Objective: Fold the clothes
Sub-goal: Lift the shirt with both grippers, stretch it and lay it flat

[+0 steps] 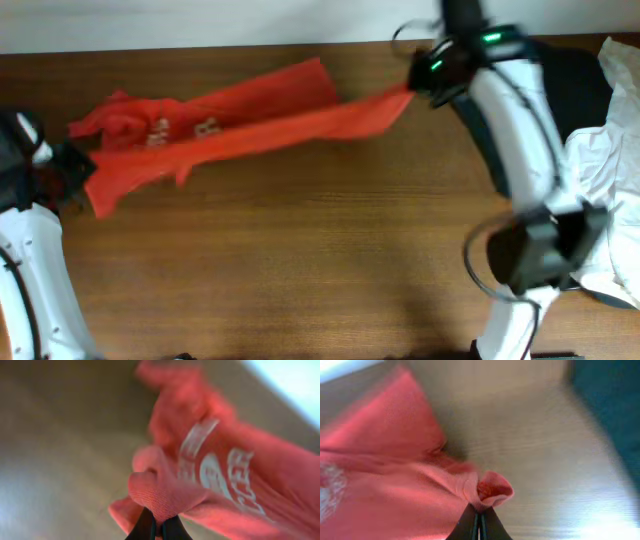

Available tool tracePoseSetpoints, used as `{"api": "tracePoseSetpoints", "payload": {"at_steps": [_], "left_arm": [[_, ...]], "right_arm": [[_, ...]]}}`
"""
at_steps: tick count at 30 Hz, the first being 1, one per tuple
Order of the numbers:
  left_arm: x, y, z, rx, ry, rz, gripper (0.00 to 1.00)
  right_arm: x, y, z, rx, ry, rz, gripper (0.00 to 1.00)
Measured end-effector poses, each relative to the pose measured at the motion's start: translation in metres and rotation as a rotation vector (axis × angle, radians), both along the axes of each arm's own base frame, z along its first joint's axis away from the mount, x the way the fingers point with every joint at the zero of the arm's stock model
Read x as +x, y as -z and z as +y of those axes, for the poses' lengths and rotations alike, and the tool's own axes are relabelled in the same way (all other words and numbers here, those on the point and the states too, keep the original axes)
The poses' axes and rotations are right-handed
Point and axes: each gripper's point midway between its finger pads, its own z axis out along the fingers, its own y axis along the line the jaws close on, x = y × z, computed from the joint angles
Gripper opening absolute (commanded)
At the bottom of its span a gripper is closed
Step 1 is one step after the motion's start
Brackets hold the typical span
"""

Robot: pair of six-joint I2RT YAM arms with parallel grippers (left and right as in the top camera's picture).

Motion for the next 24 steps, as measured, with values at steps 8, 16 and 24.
{"api": "tracePoseSetpoints", "payload": {"at_steps": [8,16,24], "left_arm": [[0.02,-0.181,-0.034,0.112,0.202,-0.386,0.01],[0.0,-0.268,-0.052,0.202,0.251,-0.582,0.0],[0.032,-0.248,-0.056,0.158,0.297,-0.545,0.0]], "right_arm": [[-0.092,-0.206,-0.043,-0.039,0.059,-0.419,0.04],[-0.15,-0.282,-0.076,-0.065,0.144,-0.644,0.04],[-0.099,-0.246,-0.087,-0.086,0.155,-0.549,0.04]]}}
